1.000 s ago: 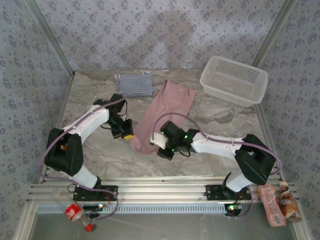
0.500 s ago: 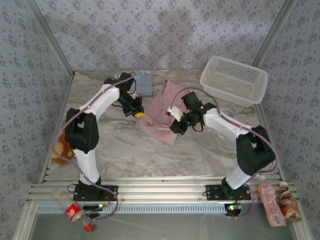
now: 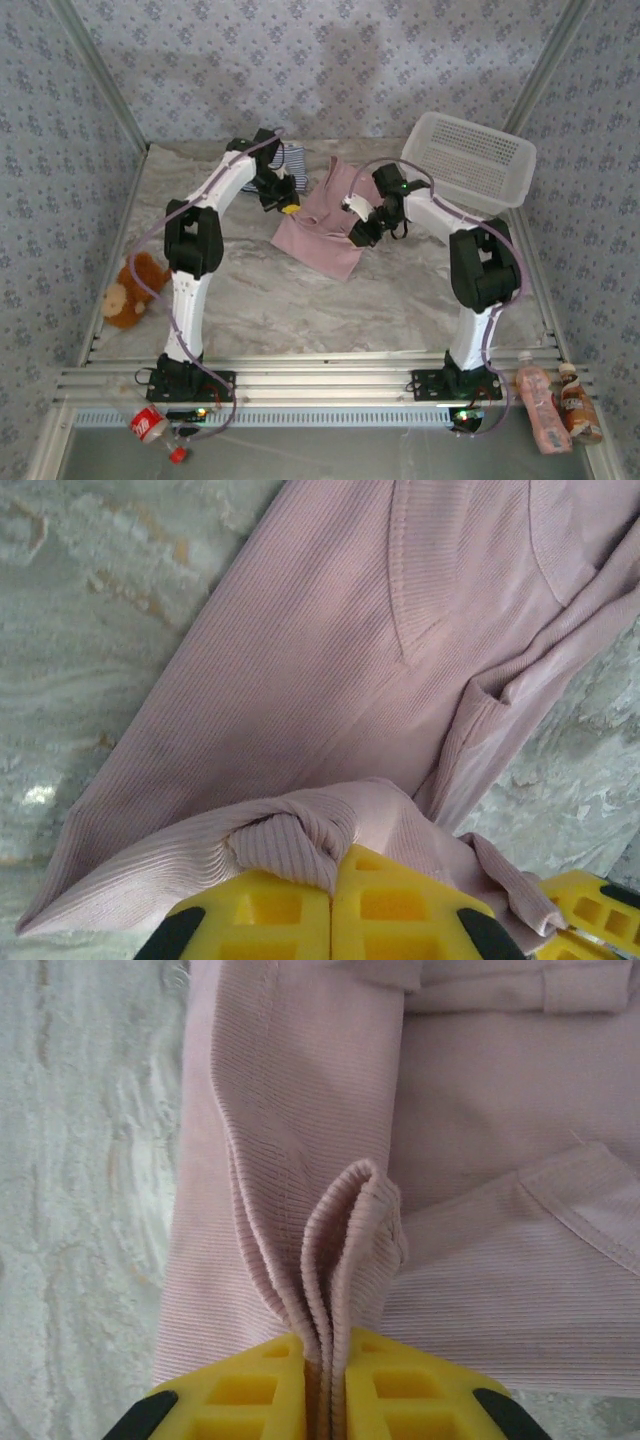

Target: Fold and stack the tank tops

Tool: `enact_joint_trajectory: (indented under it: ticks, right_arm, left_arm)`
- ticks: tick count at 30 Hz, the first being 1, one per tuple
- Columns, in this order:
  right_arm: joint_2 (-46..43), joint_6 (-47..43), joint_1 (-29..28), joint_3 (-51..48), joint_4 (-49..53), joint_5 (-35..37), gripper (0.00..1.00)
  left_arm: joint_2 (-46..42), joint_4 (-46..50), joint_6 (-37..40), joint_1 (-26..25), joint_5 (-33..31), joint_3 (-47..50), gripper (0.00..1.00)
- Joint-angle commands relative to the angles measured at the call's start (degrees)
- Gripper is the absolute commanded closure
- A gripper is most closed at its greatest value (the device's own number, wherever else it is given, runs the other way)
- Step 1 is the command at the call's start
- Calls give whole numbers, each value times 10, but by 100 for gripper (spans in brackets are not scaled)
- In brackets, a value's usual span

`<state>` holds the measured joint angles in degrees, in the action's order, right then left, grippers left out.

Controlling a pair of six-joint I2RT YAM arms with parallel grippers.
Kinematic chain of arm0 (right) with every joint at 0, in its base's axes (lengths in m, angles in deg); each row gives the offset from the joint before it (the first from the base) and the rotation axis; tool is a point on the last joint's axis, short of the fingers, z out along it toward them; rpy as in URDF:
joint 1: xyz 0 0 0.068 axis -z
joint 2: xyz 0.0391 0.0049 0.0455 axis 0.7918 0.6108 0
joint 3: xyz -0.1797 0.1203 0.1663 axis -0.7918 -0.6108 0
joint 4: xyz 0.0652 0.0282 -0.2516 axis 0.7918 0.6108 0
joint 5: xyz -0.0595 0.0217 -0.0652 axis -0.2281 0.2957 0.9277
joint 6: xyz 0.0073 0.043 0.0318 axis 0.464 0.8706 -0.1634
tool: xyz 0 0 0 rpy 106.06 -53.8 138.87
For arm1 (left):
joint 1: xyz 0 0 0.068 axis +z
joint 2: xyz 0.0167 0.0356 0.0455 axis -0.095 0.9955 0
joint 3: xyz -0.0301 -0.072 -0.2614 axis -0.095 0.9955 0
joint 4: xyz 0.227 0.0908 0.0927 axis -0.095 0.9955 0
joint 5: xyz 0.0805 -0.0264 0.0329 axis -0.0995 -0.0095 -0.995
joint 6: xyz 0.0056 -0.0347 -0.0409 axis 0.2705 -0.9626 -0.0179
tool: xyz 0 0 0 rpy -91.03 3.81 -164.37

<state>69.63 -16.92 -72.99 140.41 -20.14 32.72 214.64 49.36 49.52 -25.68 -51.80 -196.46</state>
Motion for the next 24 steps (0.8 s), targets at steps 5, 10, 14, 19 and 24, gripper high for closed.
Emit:
enact_joint_trajectory:
  ticks: [5, 10, 14, 19, 24]
  right_arm:
    - [61, 11, 17, 37, -2, 38, 75]
    - [73, 51, 23, 41, -56, 110, 75]
    - [86, 63, 25, 51, -74, 153, 72]
    - [65, 79, 36, 38, -108, 141, 71]
    - [12, 116, 59, 9, -90, 116, 60]
  left_arm:
    - [69, 17, 1, 7, 10, -66, 85]
    - [80, -41, -34, 15, -4, -85, 82]
    - [104, -51, -50, 18, 1, -131, 75]
    - [120, -34, -44, 19, -2, -185, 70]
    - [118, 15, -2, 19, -15, -216, 63]
